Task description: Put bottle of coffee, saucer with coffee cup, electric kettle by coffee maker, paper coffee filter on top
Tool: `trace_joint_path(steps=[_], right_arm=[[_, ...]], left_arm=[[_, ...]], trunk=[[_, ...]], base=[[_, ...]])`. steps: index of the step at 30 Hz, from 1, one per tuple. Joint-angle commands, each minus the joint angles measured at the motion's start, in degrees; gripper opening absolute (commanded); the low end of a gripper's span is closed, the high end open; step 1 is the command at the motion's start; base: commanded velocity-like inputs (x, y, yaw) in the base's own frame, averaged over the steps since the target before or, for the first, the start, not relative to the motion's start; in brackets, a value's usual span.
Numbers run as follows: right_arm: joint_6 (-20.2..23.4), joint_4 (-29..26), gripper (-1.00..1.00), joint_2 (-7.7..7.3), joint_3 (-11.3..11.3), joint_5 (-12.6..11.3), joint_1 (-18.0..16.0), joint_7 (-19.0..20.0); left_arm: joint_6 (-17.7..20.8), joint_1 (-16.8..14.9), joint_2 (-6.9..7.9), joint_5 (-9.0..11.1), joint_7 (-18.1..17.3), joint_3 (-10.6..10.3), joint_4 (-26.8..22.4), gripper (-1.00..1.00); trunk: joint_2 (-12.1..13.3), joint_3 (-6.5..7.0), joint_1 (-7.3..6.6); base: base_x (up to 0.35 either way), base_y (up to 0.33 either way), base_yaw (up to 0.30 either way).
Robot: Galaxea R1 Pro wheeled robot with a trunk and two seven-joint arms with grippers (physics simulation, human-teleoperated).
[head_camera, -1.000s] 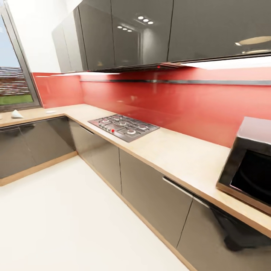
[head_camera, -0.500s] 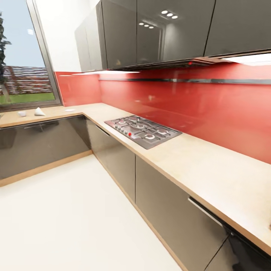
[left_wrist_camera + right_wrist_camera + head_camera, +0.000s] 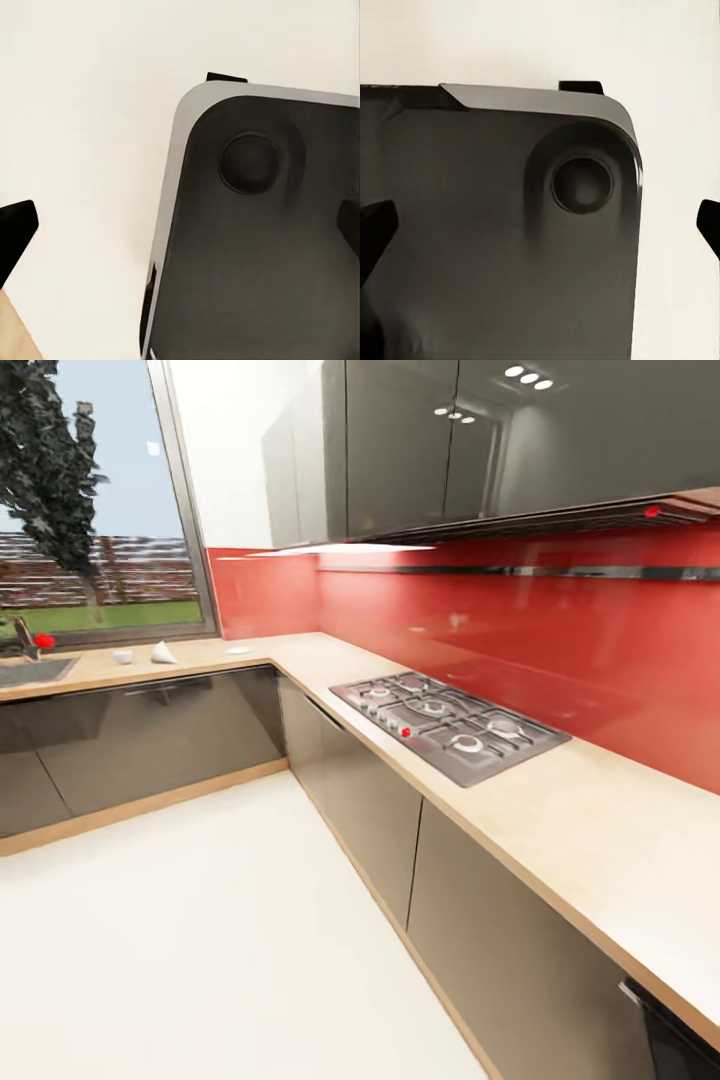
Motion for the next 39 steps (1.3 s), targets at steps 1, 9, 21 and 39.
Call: trace_joint_path(steps=[1, 9, 21, 39], right_arm=[[-0.20, 0.05, 1.00, 0.00, 0.00, 0.01, -0.03, -0.03], [-0.20, 0.05, 1.00, 0.00, 0.00, 0.01, -0.03, -0.03], [-0.20, 0.05, 1.00, 0.00, 0.00, 0.01, -0.03, -0.03], [-0.20, 0.05, 1.00, 0.00, 0.00, 0.01, -0.03, -0.03]], left_arm=[[-0.09, 0.01, -0.02, 0.11, 0.01, 0.16, -0.05, 1.00], [-0.09, 0.01, -0.07, 0.08, 0.01, 0.16, -0.05, 1.00], [-0.08, 0.01, 0.02, 0.08, 0.01, 0.16, -0.05, 1.00], [-0.09, 0.01, 0.00, 0.08, 0.01, 0.16, -0.05, 1.00]], trunk=[[-0.02, -0.07, 0.03], [-0.02, -0.28, 0.03], [-0.02, -0.59, 0.03], [-0.02, -1.05, 0.03]], base=[[0.332, 0.066, 0.271], [0.333, 0.016, 0.271], [0.335, 0.000, 0.271], [0.335, 0.000, 0.271]])
